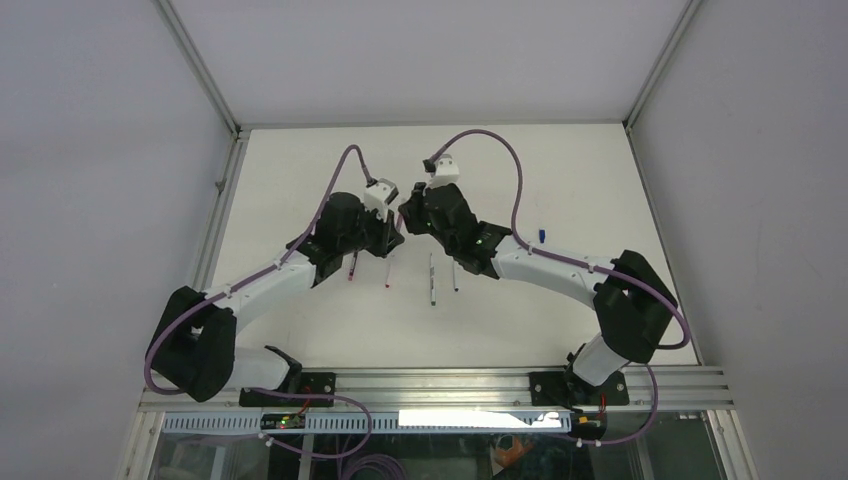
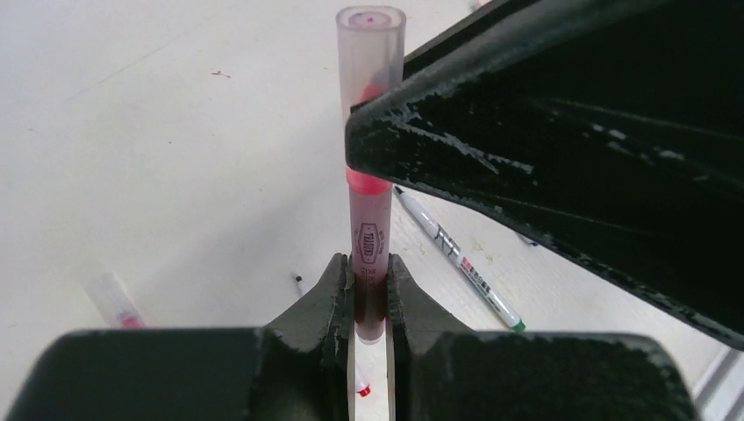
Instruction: Insert the pens into the pen caps
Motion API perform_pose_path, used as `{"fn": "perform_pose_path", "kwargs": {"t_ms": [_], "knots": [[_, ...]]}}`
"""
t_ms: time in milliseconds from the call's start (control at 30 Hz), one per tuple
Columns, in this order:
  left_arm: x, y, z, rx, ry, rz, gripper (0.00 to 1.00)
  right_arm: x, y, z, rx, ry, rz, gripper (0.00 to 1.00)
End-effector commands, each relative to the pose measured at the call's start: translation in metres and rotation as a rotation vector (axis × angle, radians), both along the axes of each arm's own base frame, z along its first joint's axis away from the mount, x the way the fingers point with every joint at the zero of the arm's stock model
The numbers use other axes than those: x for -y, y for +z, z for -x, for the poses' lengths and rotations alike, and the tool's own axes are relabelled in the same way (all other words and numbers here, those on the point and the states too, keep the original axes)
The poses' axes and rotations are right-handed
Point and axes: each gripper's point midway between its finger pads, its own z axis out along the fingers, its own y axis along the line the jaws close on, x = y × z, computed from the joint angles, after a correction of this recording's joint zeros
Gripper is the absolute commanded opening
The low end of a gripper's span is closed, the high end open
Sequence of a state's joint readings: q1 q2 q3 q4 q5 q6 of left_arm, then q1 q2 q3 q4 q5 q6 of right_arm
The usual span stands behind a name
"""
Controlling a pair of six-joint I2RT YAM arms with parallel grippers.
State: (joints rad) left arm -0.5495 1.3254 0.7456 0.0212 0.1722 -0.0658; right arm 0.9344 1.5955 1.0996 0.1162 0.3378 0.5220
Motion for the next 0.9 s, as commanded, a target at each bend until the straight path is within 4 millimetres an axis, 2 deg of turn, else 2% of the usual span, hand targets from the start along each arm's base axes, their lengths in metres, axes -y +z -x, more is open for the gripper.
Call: {"fn": "perform_pose_path", "kwargs": {"t_ms": [0,167,333,667,867], "knots": [[0.028,0.173,-0.038,0.469,-0.172,0.345,0.00,-0.009,-0.101,0.115,-0.307,0.461,0.269,0.00],[0.033,0.173,-0.020,0.438,-0.385,0.428,0.00,-0.015,-0.094,0.140,-0.344,0.667,0.166,0.00],[0.038,0.169,-0.014,0.432,-0.458,0.432,0.00,-0.011,-0.084,0.148,-0.352,0.730,0.119,0.00],[0.020,0.173,-0.027,0.477,-0.314,0.377,0.00,0.019,-0.097,0.124,-0.339,0.530,0.240,0.00],[0.020,0.161,-0.025,0.437,-0.309,0.378,0.00,0.041,-0.095,0.099,-0.272,0.363,0.315,0.00]]}}
